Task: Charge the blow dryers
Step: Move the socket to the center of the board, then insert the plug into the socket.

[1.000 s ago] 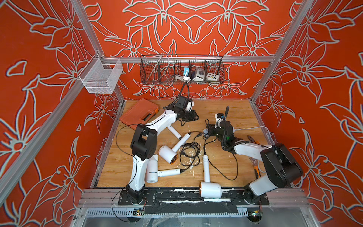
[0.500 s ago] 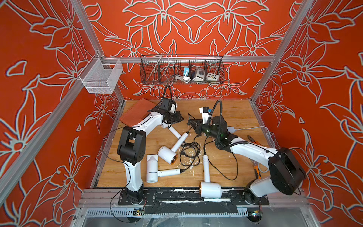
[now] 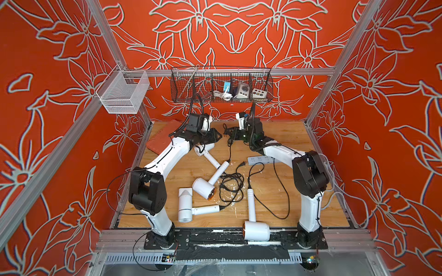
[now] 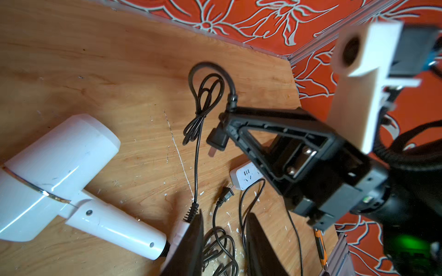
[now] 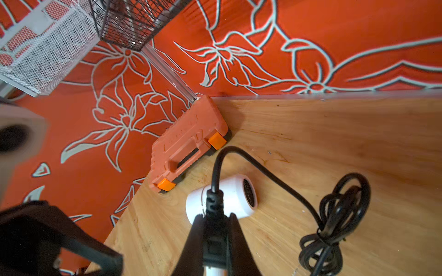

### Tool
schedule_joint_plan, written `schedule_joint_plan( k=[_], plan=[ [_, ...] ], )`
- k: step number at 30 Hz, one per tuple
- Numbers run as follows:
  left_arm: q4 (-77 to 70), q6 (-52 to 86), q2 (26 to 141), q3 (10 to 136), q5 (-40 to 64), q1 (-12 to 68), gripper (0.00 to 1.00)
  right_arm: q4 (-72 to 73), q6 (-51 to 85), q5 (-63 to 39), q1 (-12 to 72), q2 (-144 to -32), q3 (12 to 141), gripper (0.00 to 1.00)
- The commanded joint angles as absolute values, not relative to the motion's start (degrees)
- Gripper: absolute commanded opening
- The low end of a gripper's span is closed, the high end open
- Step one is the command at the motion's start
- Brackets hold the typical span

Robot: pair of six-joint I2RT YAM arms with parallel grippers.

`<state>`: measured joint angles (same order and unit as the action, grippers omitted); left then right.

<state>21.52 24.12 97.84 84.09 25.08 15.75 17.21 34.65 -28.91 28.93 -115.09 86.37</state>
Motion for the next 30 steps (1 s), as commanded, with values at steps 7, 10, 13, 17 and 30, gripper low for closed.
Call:
schedule_joint_plan(
  k=[7,10,13,17,30],
  plan=[
    [19.27,23.78,98.88,81.84,28.10,15.64,0.30,7.78,22.12,-20.84,25.09,-107.35,69.48,0.00],
    [18.30,23.96,98.55,81.14,28.59,15.64,0.30,7.61,19.60,-18.24,24.14,-105.68,63.22,0.00],
    [18.02,23.75,98.16,80.73,28.73,15.69,0.30,8.94,20.01,-15.92,23.64,-103.58,58.63,0.00],
    [17.06,23.64,97.58,79.83,29.00,15.73,0.30,12.50,21.98,-10.62,23.67,-98.91,51.84,0.00],
    [14.09,22.81,95.19,75.52,28.65,15.91,0.30,28.70,22.56,1.03,24.16,-98.84,43.97,0.00]
  ],
)
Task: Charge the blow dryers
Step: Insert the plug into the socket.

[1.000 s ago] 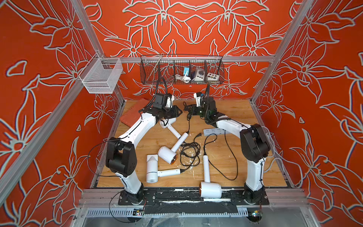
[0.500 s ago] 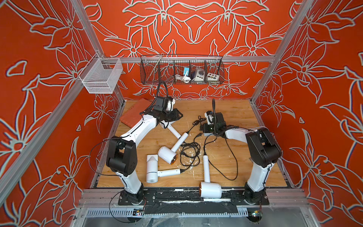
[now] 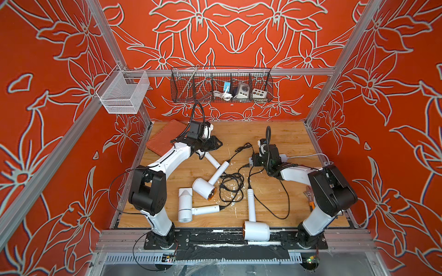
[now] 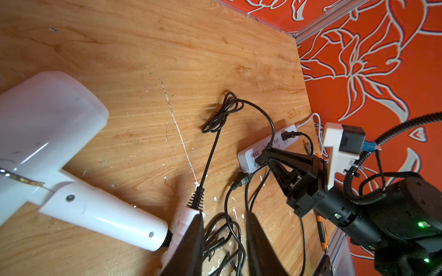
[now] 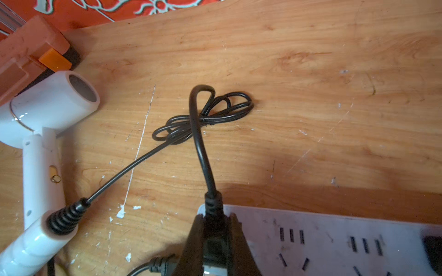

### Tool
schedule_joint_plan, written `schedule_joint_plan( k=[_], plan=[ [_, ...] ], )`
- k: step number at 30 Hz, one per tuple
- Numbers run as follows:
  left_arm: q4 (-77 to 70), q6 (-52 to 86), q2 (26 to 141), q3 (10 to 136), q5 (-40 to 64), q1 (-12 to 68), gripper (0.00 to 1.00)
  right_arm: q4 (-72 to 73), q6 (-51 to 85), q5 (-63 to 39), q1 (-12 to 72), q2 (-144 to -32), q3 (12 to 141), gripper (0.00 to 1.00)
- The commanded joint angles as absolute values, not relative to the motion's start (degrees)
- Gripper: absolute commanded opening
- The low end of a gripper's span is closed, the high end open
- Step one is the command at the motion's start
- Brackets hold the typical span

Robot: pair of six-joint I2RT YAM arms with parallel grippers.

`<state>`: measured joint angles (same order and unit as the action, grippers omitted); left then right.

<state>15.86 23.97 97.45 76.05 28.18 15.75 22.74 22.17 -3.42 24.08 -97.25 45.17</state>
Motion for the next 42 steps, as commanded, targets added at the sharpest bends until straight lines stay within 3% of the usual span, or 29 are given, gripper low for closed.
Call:
schedule_joint_plan(
  k=[1,8,13,35,42],
  plan=[
    [13.86,22.86,95.28,75.22,28.78,15.91,0.30,30.78,22.84,1.47,24.21,-99.36,43.46,0.00],
    [13.10,23.06,95.91,74.53,29.79,15.89,0.30,42.20,22.95,1.84,24.91,-100.60,40.88,0.00],
    [13.10,23.04,95.98,74.36,30.22,15.90,0.30,33.84,22.15,4.57,25.57,-99.78,43.37,0.00],
    [12.92,23.18,96.06,74.09,30.67,15.91,0.30,37.28,24.24,2.96,26.62,-102.57,40.69,0.00],
    [12.59,23.44,95.84,74.19,31.28,15.84,0.30,59.58,22.34,9.31,30.65,-105.92,29.89,0.00]
  ],
)
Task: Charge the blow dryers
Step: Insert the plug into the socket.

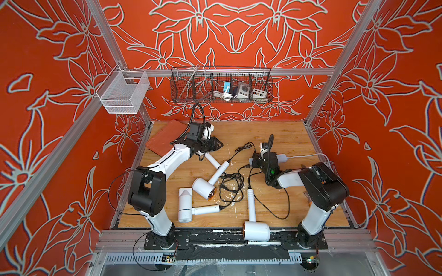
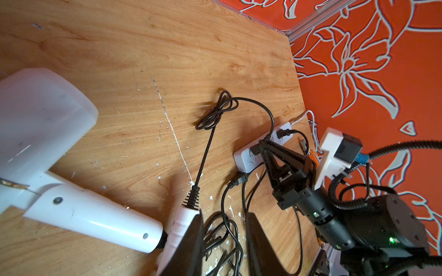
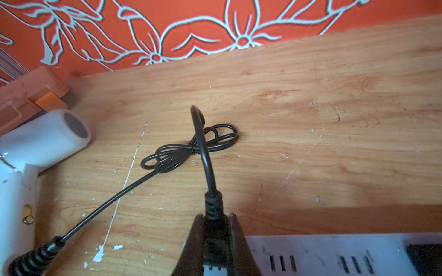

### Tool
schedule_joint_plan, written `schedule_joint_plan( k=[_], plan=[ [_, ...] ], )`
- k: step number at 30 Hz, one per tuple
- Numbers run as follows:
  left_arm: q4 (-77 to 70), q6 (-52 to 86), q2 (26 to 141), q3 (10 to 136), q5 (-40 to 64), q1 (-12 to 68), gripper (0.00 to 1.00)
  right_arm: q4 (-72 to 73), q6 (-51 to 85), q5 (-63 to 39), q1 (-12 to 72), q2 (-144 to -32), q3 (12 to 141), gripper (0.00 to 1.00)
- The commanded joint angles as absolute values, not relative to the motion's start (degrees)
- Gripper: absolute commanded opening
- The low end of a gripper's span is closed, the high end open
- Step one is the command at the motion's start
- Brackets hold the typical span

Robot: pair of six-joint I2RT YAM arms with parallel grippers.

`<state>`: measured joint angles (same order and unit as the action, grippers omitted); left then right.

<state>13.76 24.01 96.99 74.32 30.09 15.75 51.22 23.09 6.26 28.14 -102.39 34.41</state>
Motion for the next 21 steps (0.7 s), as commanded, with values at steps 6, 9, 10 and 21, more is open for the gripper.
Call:
schedule_joint_plan(
  k=[6,9,10,21],
  plan=[
    [12.35,23.61,95.30,74.00,31.89,15.86,0.30,76.85,25.88,11.94,32.25,-114.83,25.38,0.00],
    [12.22,23.66,95.11,73.96,32.25,15.82,0.30,80.34,26.28,13.37,32.84,-117.09,24.18,0.00],
    [12.13,23.73,95.02,73.92,32.39,15.82,0.30,80.29,26.03,13.72,33.12,-116.87,24.09,0.00],
    [11.21,24.72,93.62,73.40,34.42,14.60,0.30,49.96,29.26,16.29,34.94,-106.57,29.18,0.00]
  ],
)
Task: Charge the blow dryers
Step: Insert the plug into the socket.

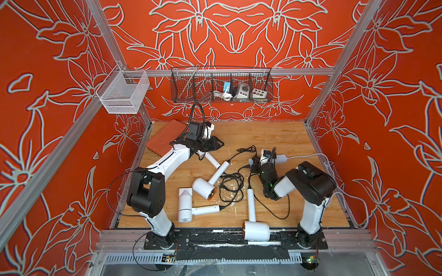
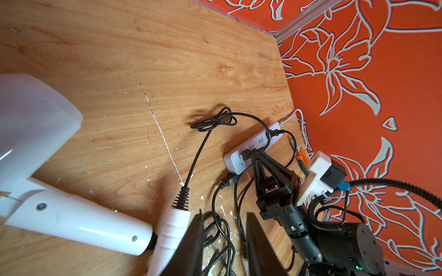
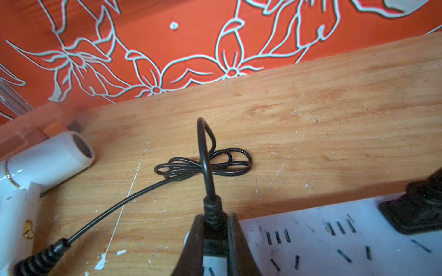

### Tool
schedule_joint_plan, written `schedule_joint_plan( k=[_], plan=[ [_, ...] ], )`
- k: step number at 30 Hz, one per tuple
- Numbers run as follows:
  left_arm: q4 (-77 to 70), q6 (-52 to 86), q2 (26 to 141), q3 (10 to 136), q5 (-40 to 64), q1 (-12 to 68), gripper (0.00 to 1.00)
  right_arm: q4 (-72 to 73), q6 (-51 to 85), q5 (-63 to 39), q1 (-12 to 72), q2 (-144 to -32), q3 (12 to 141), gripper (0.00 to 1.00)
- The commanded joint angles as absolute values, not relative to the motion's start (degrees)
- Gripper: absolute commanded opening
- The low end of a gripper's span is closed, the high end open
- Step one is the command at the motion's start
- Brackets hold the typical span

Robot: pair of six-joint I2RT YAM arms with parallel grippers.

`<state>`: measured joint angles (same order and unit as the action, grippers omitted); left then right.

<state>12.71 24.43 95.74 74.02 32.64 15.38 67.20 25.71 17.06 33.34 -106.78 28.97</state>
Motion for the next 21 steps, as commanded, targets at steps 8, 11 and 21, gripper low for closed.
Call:
schedule_joint_plan(
  k=[8,11,21],
  plan=[
    [9.43,26.65,93.46,72.44,37.07,12.24,0.30,47.59,29.17,16.59,36.63,-109.45,30.79,0.00],
    [9.32,26.67,93.43,72.25,37.05,11.79,0.30,44.68,30.63,17.14,36.74,-109.12,31.74,0.00],
    [9.18,26.68,93.08,71.81,36.76,10.59,0.30,30.74,34.08,14.74,37.56,-103.69,34.61,0.00]
  ],
)
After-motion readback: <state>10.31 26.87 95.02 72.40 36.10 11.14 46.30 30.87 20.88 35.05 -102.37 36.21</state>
